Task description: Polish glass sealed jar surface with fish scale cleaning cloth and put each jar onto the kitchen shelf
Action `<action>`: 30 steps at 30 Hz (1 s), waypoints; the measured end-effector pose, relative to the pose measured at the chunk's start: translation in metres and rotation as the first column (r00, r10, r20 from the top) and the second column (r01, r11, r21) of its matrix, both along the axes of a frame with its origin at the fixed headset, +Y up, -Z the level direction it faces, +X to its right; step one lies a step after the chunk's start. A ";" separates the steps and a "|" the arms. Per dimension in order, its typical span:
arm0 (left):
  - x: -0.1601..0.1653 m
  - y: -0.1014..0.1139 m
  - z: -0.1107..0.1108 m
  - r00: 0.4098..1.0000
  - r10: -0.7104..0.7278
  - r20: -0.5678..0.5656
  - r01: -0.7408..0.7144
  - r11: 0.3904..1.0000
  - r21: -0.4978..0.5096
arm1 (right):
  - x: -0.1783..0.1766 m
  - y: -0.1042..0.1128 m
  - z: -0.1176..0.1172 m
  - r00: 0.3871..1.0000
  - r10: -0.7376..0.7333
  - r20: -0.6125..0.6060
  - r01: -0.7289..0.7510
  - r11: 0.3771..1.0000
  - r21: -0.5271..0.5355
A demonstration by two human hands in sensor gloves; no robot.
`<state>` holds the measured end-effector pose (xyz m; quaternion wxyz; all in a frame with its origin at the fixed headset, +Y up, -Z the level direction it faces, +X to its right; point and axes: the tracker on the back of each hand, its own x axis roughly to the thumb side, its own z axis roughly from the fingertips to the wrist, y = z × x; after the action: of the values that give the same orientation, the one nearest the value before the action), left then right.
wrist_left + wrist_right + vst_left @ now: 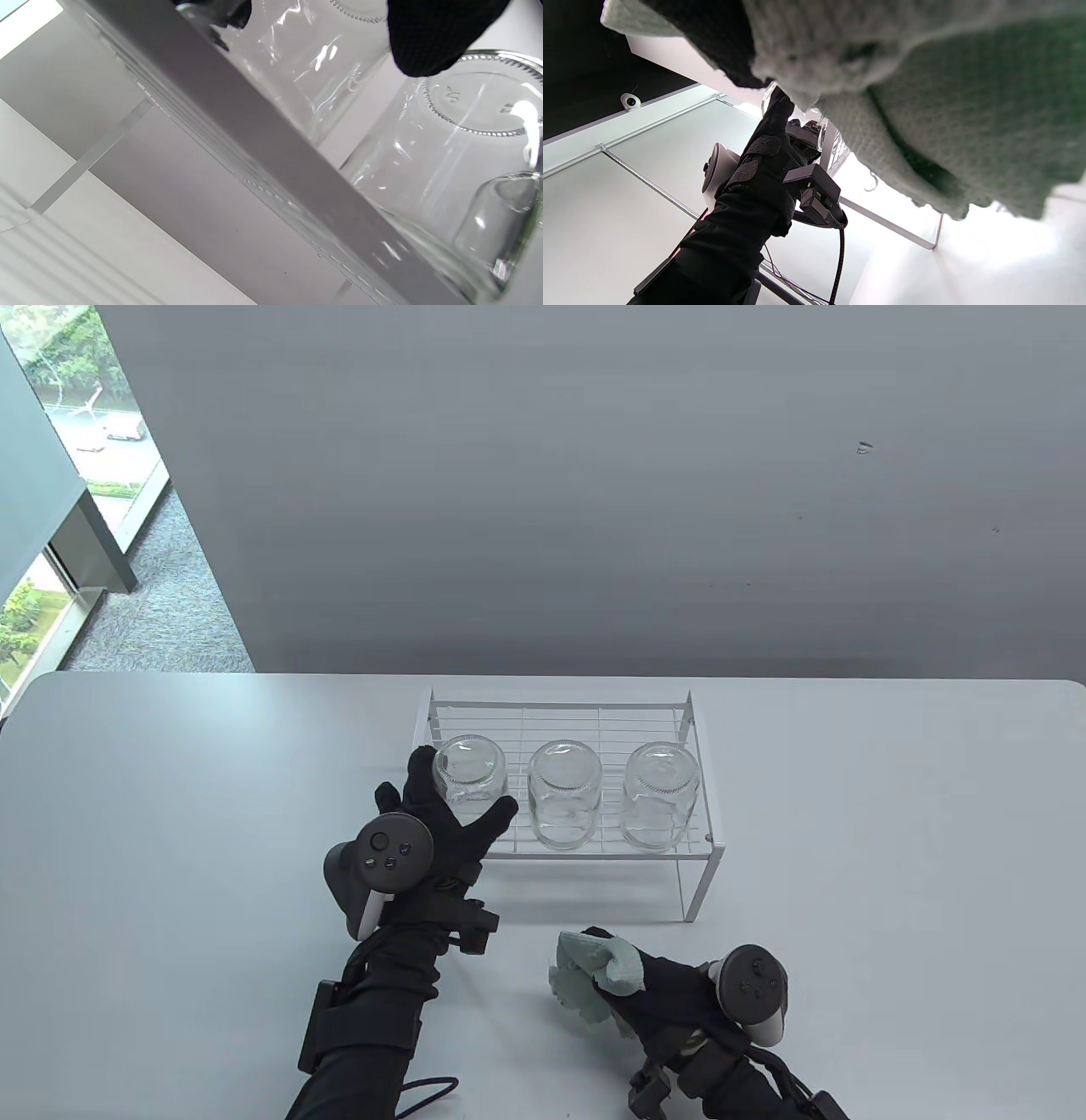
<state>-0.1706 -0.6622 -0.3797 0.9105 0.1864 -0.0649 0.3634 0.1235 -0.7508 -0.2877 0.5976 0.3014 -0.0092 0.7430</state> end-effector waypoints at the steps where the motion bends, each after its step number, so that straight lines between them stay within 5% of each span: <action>1: 0.000 0.000 0.000 1.000 0.002 0.001 -0.002 1.000 -0.001 | 0.000 0.000 0.000 1.000 0.000 -0.001 0.000 1.000 -0.001; 11: -0.006 -0.001 0.004 0.997 0.060 0.049 -0.062 0.997 0.041 | 0.000 0.000 0.000 1.000 -0.004 0.001 0.004 1.000 -0.002; 21: -0.037 -0.001 0.022 0.933 0.318 0.172 -0.339 0.934 0.114 | 0.002 0.001 0.000 1.000 -0.010 0.007 0.010 1.000 0.002; 30: -0.033 0.008 0.070 0.979 0.047 0.200 -0.112 0.939 0.325 | 0.011 0.004 -0.002 0.998 0.010 0.055 -0.011 1.000 0.013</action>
<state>-0.2036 -0.6539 -0.3096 0.8397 0.3055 -0.2042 0.3998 0.1348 -0.7472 -0.2895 0.5911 0.2847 -0.0291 0.7542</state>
